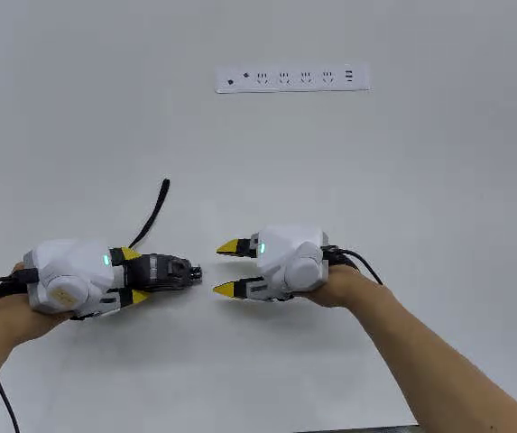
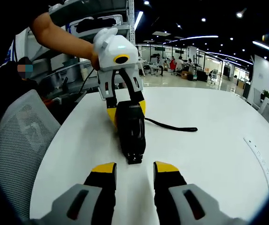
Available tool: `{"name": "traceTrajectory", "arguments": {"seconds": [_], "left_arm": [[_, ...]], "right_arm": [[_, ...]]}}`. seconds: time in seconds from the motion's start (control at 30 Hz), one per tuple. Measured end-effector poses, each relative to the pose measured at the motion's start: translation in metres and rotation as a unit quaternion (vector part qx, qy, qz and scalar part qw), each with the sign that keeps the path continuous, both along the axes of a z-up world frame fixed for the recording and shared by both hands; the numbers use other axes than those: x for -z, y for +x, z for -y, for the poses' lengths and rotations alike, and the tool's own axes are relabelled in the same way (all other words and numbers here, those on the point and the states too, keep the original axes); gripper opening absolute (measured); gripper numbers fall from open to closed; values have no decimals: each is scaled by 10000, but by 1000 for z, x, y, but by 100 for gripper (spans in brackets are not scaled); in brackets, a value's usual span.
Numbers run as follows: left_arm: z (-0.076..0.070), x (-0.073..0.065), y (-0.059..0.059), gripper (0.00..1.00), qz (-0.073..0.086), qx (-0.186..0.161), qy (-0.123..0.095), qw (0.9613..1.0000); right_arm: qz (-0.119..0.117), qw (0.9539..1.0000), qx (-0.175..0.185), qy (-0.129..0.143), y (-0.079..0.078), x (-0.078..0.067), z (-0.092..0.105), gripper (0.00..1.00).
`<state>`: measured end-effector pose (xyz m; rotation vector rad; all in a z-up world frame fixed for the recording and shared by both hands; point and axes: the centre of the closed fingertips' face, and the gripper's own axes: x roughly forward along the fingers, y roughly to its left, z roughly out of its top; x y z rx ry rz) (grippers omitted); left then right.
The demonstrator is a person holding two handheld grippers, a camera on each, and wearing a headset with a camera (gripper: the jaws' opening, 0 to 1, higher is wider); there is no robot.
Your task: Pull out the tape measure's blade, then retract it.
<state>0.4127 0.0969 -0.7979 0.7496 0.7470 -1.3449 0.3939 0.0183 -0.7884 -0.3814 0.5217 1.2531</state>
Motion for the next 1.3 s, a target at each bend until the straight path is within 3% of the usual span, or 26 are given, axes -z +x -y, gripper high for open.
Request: {"name": "traceTrajectory", "arguments": {"seconds": [0.33,0.43,0.7,1.0,1.3], "left_arm": [[0,0,0,29,-65,9,-60,10000],[-2,0,1,29,-79,13,-61,9999],[0,1,1,29,-77,50,-88,9999],[0,1,0,29,-61,38,-159,9998],[0,1,1,29,-32,59,-142,9999]], "right_arm": [[28,9997,-228,-112,5,12,-18,24],[-24,9996,-265,-102,7,14,-23,17],[-51,9990,-391,-209,7,25,-31,15],[150,9978,-569,-320,6,31,-31,14],[66,9972,-644,-382,7,31,-30,11]]}}
